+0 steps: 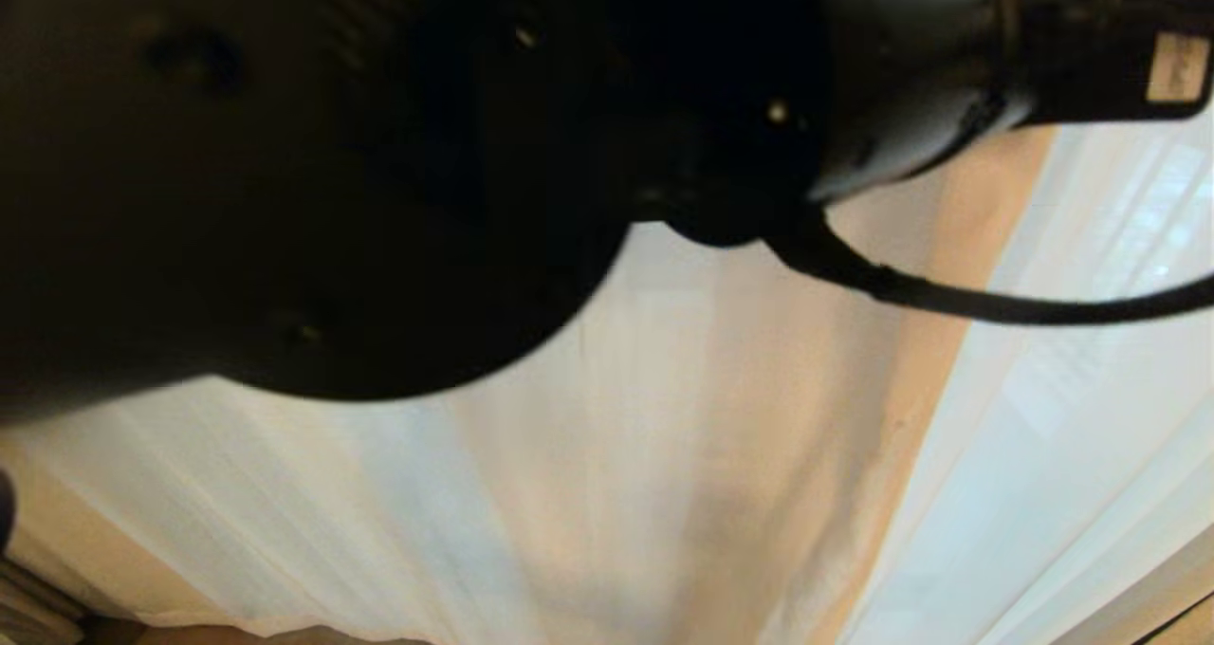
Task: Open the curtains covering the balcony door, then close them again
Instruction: Pull the outer curtains open on both sides
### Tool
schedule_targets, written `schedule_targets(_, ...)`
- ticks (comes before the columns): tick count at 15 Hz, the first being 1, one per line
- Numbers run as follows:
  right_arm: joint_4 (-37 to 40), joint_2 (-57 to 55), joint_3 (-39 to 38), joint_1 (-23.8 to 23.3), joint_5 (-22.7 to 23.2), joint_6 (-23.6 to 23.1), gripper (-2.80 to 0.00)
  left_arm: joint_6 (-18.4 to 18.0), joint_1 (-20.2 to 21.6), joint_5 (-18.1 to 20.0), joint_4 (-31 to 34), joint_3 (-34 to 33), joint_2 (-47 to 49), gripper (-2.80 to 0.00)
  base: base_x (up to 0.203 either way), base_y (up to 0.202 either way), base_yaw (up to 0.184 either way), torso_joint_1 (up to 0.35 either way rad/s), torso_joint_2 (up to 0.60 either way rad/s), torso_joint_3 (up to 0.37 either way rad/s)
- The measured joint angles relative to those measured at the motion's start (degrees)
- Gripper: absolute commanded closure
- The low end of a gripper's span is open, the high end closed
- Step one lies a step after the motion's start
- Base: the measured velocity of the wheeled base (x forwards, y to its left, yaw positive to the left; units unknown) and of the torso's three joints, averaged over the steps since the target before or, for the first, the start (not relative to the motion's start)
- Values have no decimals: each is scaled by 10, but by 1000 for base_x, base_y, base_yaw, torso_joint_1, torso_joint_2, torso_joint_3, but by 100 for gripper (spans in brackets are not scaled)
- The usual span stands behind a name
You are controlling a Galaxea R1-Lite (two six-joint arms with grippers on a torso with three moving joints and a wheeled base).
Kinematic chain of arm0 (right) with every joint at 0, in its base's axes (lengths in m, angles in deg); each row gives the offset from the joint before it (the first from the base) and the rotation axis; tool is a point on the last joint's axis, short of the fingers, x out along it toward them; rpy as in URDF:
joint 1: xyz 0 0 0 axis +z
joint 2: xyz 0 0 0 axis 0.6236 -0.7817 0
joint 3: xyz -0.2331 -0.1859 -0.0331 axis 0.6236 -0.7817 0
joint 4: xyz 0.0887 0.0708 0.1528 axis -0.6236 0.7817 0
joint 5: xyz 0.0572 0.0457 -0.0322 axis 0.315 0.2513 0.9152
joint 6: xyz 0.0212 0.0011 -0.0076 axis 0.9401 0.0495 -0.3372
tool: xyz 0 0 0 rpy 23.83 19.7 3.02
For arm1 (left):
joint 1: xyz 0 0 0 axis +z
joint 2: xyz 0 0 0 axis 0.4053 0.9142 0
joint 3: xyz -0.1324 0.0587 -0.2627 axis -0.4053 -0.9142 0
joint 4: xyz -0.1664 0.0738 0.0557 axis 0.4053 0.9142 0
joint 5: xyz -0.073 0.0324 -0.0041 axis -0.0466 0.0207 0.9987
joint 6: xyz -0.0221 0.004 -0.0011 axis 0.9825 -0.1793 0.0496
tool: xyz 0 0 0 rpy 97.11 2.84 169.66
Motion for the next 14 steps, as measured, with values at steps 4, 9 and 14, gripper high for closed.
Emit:
schedule_targets(4, 0, 0, 0, 0, 0, 0, 0, -2, -19, 0, -28, 2, 59, 0, 0, 0, 0, 0, 0, 0)
schedule_targets(9, 0, 0, 0, 0, 0, 0, 0, -2, -31, 1, -48, 2, 120, 0, 0, 0, 0, 0, 0, 0)
schedule_targets(14, 0, 0, 0, 0, 0, 0, 0, -4, -14, 2, -44, 3, 125, 0, 0, 0, 0, 0, 0, 0)
